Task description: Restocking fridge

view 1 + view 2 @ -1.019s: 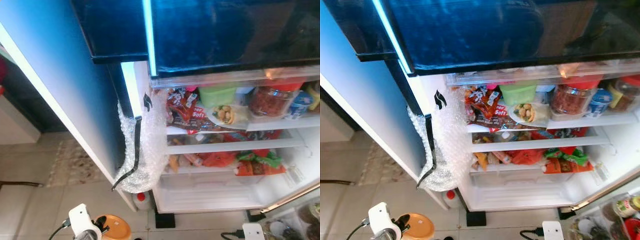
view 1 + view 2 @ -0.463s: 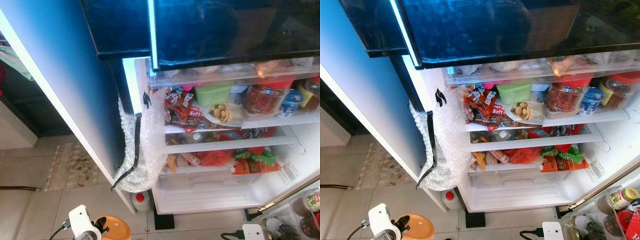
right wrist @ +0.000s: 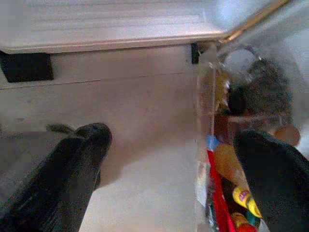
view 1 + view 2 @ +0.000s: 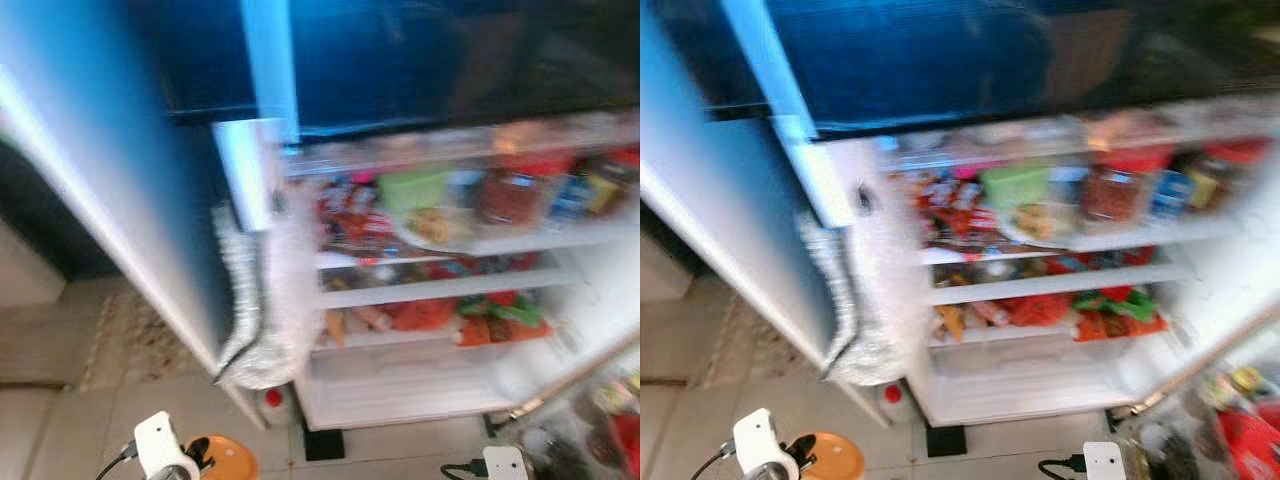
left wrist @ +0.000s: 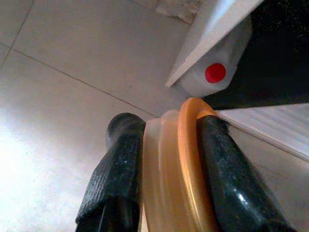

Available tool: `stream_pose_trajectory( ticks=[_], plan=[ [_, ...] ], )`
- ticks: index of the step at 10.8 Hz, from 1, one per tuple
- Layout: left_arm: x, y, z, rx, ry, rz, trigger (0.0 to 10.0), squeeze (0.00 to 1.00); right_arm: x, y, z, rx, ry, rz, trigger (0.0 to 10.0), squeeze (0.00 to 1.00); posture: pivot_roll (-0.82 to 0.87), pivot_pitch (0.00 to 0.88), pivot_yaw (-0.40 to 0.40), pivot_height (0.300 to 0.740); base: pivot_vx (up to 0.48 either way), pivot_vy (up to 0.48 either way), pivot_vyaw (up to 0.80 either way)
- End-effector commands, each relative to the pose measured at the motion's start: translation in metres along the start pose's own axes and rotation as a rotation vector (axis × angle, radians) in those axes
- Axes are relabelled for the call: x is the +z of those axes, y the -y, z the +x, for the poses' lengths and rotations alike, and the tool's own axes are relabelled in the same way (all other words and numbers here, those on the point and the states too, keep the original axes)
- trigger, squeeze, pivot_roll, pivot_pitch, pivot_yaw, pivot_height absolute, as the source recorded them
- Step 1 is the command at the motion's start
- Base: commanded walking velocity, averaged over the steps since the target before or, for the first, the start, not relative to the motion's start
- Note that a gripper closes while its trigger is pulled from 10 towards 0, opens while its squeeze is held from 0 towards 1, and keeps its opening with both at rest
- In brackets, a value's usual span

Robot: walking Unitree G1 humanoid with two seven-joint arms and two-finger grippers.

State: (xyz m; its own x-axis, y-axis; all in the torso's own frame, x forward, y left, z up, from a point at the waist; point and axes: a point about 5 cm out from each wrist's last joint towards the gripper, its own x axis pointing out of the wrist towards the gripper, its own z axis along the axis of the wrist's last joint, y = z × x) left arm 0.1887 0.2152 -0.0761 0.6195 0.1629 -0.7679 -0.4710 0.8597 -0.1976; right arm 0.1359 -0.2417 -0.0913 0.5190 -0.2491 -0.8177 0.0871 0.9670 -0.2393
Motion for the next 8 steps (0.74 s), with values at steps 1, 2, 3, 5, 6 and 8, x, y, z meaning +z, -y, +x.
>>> stream_pose_trajectory(
  ticks=[1, 2, 3, 5, 6, 8],
  plan=[
    [-0.0281, -0.0068, -0.0056, 0.024, -0.117, 0.029, 10.0, 0.00, -0.0068, -0.0004, -0.0012, -0.009, -0.029, -0.004, 10.0, 0.00, -0.13, 0.109, 0.057, 0.740, 0.000, -0.428, 0.00],
    [-0.0281, -0.0066, -0.0056, 0.024, -0.116, 0.028, 10.0, 0.00, -0.0071, 0.0005, -0.0013, -0.025, -0.030, -0.009, 10.0, 0.00, -0.13, 0.108, 0.057, 0.740, 0.000, -0.424, 0.00],
    [-0.0278, -0.0065, -0.0055, 0.023, -0.114, 0.026, 10.0, 0.00, -0.0072, 0.0011, -0.0014, -0.041, -0.031, -0.016, 10.0, 0.00, -0.14, 0.108, 0.058, 0.740, 0.000, -0.424, 0.00],
    [-0.0268, -0.0060, -0.0052, 0.021, -0.111, 0.026, 10.0, 0.00, -0.0073, 0.0013, -0.0013, -0.052, -0.033, -0.021, 10.0, 0.00, -0.14, 0.108, 0.058, 0.740, 0.000, -0.424, 0.00],
    [-0.0259, -0.0053, -0.0049, 0.021, -0.109, 0.025, 10.0, 0.00, -0.0071, 0.0010, -0.0013, -0.055, -0.034, -0.023, 10.0, 0.00, -0.14, 0.108, 0.060, 0.740, 0.000, -0.401, 0.00],
    [-0.0257, -0.0045, -0.0047, 0.015, -0.110, 0.017, 10.0, 0.00, -0.0067, 0.0003, -0.0012, -0.052, -0.034, -0.023, 10.0, 0.00, -0.13, 0.105, 0.061, 0.740, 0.000, -0.176, 0.00]
  ],
)
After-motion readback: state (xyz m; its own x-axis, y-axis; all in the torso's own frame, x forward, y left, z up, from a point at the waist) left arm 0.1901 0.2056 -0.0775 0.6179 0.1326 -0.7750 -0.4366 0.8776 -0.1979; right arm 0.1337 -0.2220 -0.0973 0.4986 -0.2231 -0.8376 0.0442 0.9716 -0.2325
